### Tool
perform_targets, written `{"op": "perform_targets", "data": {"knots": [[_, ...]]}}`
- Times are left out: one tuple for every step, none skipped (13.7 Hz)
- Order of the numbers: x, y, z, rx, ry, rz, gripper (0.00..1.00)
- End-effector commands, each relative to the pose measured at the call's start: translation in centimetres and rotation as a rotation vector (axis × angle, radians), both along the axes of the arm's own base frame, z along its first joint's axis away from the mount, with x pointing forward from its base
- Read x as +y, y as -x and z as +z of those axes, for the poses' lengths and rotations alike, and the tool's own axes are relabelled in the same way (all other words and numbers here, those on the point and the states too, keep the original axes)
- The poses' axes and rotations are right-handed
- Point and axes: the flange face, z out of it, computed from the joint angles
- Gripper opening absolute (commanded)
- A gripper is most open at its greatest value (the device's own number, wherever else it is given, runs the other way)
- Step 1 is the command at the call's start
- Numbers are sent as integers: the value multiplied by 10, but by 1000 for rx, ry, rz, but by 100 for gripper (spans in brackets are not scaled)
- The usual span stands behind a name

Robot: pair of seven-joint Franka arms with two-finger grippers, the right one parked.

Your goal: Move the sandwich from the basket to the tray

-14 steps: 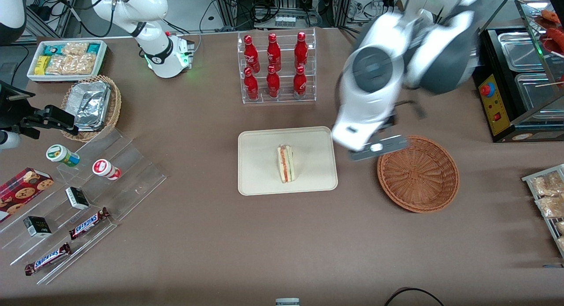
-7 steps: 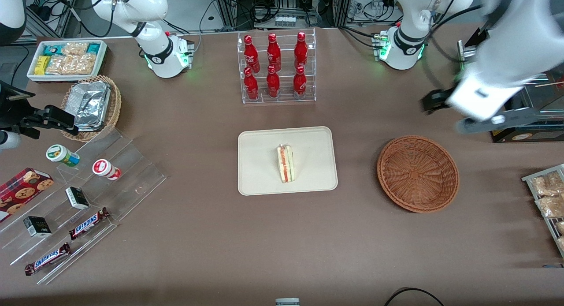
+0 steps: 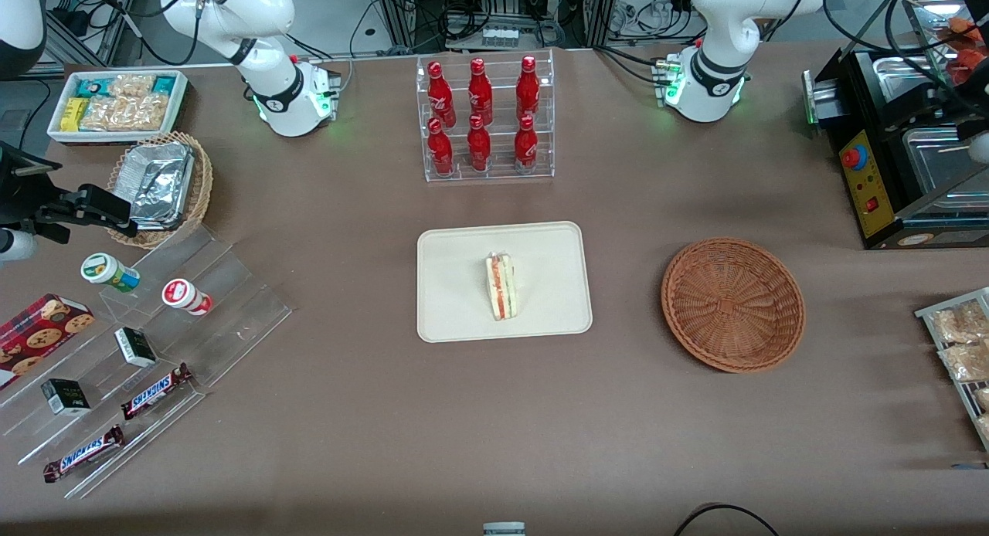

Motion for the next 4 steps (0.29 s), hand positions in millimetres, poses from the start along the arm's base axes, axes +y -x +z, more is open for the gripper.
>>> {"op": "perform_targets", "data": {"knots": [[-14, 7, -5, -8, -2, 19, 100], [-24, 6, -5, -12, -6, 24, 100], [-31, 5, -5, -15, -10, 27, 100], [-36, 4, -4, -21, -12, 23, 100]]}}
